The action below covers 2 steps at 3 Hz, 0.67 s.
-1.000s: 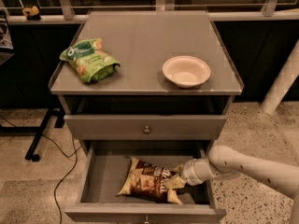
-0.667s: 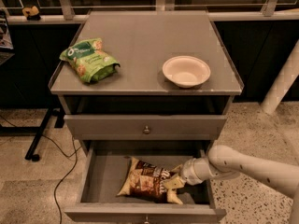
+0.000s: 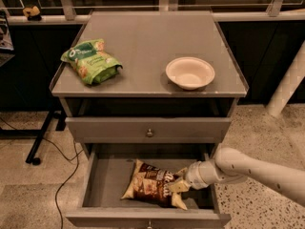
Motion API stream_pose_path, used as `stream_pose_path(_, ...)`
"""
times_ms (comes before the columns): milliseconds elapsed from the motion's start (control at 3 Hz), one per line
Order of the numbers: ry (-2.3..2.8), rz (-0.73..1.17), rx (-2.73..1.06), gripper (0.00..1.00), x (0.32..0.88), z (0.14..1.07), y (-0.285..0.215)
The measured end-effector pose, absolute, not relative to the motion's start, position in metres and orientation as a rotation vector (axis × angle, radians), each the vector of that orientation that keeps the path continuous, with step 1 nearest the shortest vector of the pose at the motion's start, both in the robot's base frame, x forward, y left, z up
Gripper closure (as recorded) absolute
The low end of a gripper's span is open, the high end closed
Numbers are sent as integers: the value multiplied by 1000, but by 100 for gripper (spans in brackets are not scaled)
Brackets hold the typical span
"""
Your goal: Pick brown chip bag from middle drawer and place on counter
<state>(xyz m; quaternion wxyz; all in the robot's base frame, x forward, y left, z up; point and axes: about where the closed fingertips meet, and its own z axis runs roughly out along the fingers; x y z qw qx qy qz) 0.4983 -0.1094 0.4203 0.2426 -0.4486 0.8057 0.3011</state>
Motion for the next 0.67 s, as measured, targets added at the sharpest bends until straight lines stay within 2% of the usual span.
stream_pose_path(667, 2150, 762, -1251, 100, 485, 502, -106)
